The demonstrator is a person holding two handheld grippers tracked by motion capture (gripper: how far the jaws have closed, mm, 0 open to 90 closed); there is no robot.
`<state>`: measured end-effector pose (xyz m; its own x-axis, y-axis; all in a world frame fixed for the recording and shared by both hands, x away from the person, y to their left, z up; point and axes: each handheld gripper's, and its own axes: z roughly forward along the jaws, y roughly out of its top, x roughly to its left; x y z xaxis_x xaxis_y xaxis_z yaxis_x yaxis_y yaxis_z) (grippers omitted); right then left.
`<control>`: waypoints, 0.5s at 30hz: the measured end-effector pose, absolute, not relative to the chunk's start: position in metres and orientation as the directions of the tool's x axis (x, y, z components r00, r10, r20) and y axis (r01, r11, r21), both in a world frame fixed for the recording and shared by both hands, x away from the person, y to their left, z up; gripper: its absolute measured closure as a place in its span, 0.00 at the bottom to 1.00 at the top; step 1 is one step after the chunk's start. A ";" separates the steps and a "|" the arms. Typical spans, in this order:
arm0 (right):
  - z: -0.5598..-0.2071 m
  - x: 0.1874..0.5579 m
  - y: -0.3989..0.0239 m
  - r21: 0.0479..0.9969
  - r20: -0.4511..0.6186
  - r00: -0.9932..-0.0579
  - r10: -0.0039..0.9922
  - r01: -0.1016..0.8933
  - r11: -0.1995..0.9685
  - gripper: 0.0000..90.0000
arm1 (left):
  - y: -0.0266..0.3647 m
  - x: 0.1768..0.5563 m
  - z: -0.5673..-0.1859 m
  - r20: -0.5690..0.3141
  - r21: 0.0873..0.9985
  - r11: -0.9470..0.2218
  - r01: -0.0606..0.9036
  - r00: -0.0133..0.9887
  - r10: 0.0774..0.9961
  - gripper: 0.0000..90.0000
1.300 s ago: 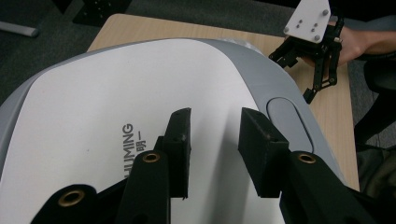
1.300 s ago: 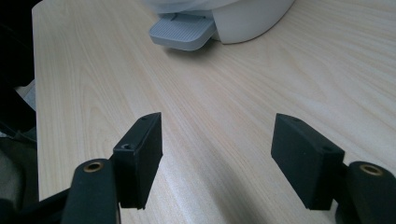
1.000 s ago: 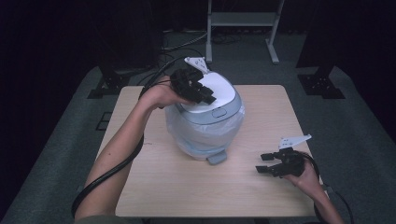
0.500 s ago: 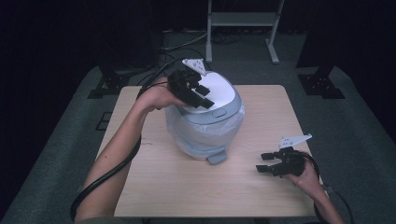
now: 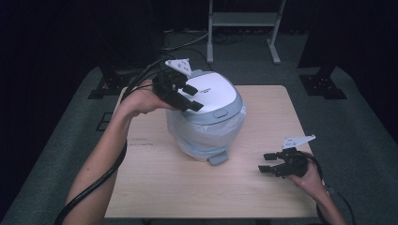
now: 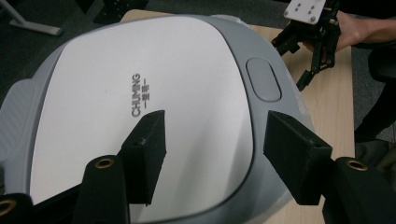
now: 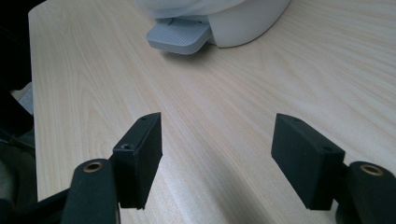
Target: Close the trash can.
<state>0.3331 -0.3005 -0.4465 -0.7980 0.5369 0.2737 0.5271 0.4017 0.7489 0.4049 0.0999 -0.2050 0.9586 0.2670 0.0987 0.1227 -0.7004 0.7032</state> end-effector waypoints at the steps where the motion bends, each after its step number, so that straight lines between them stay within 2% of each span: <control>1: -0.446 0.333 -0.301 0.749 0.275 -0.796 0.539 0.529 0.399 0.36 | 0.103 0.404 -0.205 0.097 0.704 -0.699 0.127 0.957 0.272 0.43; 15: -0.446 0.334 -0.299 0.749 0.271 -0.799 0.537 0.526 0.403 0.36 | 0.143 0.388 -0.218 0.078 0.718 -0.672 0.181 0.939 0.336 0.41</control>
